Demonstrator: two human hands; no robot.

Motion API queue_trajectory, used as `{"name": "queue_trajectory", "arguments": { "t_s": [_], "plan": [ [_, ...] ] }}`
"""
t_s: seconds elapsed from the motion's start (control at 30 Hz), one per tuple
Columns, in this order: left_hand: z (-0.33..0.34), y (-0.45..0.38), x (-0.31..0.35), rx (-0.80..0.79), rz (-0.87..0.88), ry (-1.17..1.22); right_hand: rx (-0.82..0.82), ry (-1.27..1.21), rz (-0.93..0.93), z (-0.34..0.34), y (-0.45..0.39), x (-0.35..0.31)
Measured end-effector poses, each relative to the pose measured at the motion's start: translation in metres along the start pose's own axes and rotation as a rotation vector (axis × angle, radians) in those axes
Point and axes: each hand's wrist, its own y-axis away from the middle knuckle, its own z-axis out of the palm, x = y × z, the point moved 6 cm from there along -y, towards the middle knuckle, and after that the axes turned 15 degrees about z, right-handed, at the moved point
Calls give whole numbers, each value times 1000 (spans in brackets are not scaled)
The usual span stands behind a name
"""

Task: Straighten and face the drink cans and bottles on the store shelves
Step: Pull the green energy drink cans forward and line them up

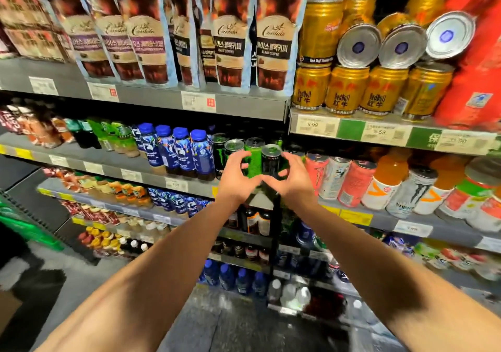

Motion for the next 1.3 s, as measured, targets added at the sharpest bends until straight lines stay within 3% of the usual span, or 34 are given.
{"name": "queue_trajectory", "arguments": {
  "t_s": [0.1, 0.5, 0.7, 0.93, 1.17, 1.3],
  "plan": [
    [7, -11, -11, -70, 28, 6, 32, -9, 15, 4, -2, 0],
    [2, -39, -24, -429, 212, -348, 185, 154, 50, 15, -3, -11],
    [-2, -41, -13, -390, 322, -404, 269, 152, 45, 13, 0, -16],
    [-5, -29, -9, -181, 397, -421, 338, 148, 55, 9, 5, -15],
    [3, -30, -7, -207, 410, -582, 295, 70, 84, 6, 4, -12],
    [8, -34, -13, -273, 290, -516, 223, 132, 124, 8, 2, -5]
  ]
}}
